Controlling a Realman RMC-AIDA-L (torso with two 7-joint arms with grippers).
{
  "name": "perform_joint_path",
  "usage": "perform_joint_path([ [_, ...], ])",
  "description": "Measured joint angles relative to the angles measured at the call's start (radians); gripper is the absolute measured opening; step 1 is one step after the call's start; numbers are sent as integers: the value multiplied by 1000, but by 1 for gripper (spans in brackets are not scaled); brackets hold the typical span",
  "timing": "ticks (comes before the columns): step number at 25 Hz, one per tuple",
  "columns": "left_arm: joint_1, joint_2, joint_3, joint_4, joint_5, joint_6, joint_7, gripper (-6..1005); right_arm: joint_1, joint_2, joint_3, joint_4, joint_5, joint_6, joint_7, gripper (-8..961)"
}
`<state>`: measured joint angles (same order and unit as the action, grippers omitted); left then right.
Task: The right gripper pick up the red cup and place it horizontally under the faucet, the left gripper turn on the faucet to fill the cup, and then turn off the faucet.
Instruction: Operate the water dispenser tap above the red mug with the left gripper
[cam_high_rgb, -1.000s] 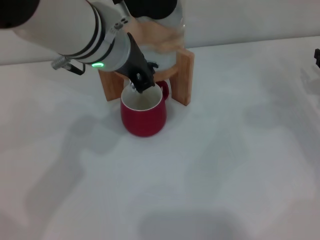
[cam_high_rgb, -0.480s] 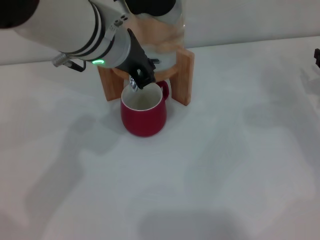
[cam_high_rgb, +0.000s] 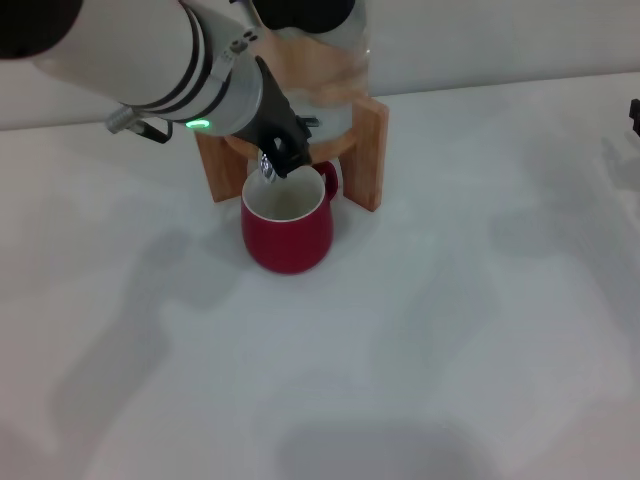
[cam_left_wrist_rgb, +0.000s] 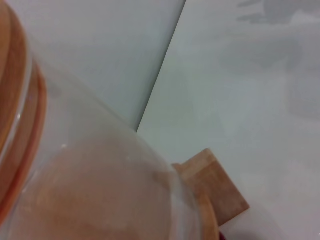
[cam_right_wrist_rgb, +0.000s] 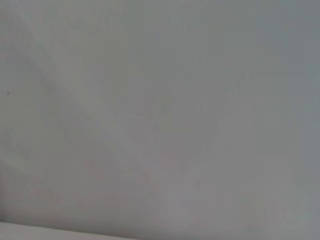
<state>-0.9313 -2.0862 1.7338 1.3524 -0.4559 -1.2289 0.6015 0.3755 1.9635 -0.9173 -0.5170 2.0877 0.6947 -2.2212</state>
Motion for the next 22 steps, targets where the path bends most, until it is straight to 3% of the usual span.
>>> perform_joint_path([
  [11,55,1,0,147,-76,-41,29,44,-5,0,0,0,1,0,0,307],
  [22,94,0,-16,203,-79,-26,24,44,-4,0,8,0,1,0,0,307],
])
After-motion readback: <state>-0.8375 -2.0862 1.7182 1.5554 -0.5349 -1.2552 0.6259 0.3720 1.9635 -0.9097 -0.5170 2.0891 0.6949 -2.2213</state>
